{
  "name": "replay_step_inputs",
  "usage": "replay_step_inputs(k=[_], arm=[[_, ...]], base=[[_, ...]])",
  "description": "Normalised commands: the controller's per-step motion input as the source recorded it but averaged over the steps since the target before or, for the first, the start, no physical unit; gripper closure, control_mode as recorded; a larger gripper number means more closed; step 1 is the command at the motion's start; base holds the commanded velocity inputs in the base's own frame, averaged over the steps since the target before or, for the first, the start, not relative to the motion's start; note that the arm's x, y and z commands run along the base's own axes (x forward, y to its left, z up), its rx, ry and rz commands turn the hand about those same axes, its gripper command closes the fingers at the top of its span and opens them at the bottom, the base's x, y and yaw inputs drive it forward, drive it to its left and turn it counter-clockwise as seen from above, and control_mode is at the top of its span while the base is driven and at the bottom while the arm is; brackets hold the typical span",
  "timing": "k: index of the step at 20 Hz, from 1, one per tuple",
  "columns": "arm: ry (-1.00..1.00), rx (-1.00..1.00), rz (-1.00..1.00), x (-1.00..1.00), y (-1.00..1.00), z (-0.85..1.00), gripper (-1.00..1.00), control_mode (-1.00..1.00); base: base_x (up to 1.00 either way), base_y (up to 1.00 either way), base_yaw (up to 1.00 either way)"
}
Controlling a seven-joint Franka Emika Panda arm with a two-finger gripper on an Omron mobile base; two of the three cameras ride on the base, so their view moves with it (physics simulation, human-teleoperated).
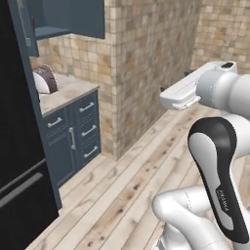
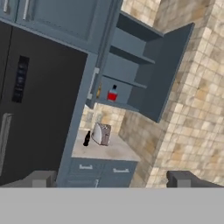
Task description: Sort all alcoholic drinks to one cabinet, and non-alcoholic drinks to the other.
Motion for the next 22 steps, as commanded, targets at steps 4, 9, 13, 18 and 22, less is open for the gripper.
replay_step_inputs(k=[4, 9, 13, 18, 22], arm=[[0.0, 0.0, 0.0, 0.0, 0.0, 0.0, -1.0, 1.0], [0.0, 0.0, 0.0, 0.0, 0.0, 0.0, -1.0, 1.0], [0.0, 0.0, 0.0, 0.0, 0.0, 0.0, -1.0, 1.0], [0.0, 0.0, 0.0, 0.0, 0.0, 0.0, -1.0, 1.0], [0.0, 0.0, 0.0, 0.0, 0.0, 0.0, -1.0, 1.0]], base=[[0.72, 0.4, -0.25], [0.82, 0.37, -0.08], [0.81, 0.11, 0.04], [0.74, -0.06, 0.2], [0.6, -0.18, 0.26]])
